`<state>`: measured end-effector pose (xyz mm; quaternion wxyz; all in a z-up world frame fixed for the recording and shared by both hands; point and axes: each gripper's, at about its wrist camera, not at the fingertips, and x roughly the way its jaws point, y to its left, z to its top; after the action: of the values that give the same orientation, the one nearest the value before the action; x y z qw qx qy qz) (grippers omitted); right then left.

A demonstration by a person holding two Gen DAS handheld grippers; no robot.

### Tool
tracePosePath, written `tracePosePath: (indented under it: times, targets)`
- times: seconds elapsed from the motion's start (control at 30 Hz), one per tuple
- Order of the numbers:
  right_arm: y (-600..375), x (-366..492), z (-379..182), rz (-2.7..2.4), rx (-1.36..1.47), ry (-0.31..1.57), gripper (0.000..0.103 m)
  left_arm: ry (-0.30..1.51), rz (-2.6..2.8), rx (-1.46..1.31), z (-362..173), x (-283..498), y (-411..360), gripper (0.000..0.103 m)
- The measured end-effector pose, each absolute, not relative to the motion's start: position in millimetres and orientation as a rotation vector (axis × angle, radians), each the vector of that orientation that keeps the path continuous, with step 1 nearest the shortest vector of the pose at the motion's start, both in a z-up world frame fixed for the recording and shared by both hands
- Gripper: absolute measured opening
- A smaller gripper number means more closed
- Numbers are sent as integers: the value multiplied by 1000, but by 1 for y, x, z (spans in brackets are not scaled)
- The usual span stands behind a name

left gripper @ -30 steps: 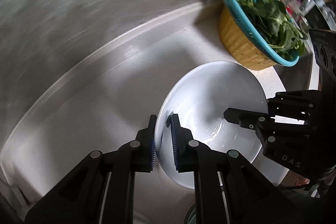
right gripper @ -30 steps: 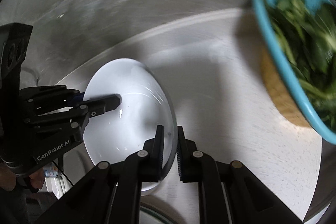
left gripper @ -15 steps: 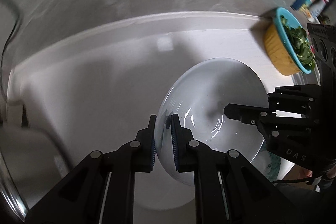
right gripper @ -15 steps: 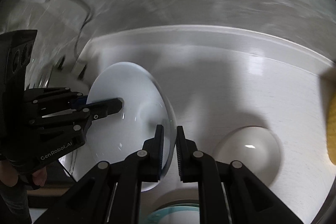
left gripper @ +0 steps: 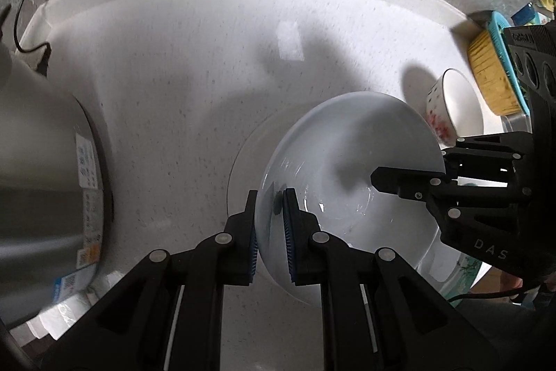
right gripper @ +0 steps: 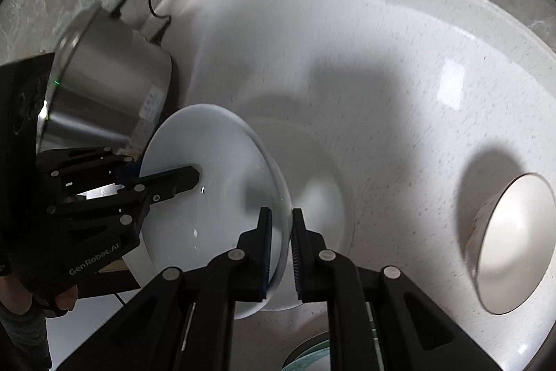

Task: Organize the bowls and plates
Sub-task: 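Carry the second white bowl with both tools and lower it into the first bowl, then open both tools to release the bowl and lift them away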

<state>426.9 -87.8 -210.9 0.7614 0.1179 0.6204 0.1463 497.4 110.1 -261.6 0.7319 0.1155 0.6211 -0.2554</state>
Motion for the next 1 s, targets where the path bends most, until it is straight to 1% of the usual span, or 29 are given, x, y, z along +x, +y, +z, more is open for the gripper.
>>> tracePosePath:
  times: [0.37, 0.6, 1.0]
  targets:
    - [-81, 424, -241, 270, 218, 1405, 12, 1364, -555, 330, -299, 495, 82, 11]
    - [-66, 433, -253, 256, 194, 1411, 11, 1369, -537, 320, -316, 493, 82, 13]
    - [-58, 437, -255, 228, 117, 1386, 13, 1356, -525, 294, -318, 493, 83, 16]
